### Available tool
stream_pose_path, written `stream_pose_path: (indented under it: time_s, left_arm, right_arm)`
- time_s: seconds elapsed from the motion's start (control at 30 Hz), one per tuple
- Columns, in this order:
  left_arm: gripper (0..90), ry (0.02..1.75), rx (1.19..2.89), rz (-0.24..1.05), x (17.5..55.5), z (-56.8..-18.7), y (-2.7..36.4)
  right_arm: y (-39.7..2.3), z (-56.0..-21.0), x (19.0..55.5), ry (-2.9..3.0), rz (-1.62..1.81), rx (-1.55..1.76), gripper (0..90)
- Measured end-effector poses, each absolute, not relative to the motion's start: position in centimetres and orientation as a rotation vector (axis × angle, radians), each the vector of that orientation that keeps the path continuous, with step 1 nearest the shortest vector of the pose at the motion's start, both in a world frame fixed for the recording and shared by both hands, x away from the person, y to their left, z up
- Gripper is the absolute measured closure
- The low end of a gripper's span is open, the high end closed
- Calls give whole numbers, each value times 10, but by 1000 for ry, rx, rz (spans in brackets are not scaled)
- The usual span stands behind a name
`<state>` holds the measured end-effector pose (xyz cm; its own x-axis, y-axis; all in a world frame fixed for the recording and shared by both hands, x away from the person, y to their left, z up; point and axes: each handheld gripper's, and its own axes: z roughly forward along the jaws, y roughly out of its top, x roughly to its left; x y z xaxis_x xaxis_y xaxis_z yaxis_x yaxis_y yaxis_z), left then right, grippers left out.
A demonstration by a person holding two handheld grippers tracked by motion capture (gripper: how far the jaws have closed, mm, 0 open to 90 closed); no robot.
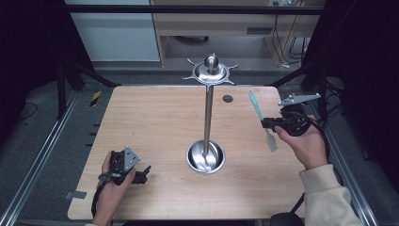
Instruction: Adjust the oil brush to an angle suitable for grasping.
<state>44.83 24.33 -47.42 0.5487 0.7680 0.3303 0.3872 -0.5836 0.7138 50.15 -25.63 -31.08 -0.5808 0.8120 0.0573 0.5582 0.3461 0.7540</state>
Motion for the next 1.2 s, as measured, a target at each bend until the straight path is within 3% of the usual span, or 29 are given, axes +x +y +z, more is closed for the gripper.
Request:
stream_pose_path:
  time_s: [1.2]
  left_arm:
    - [26,926,2235,878,448,-476,242]
  right_arm:
    - [-262,-276,450,2160,1294,1056,824]
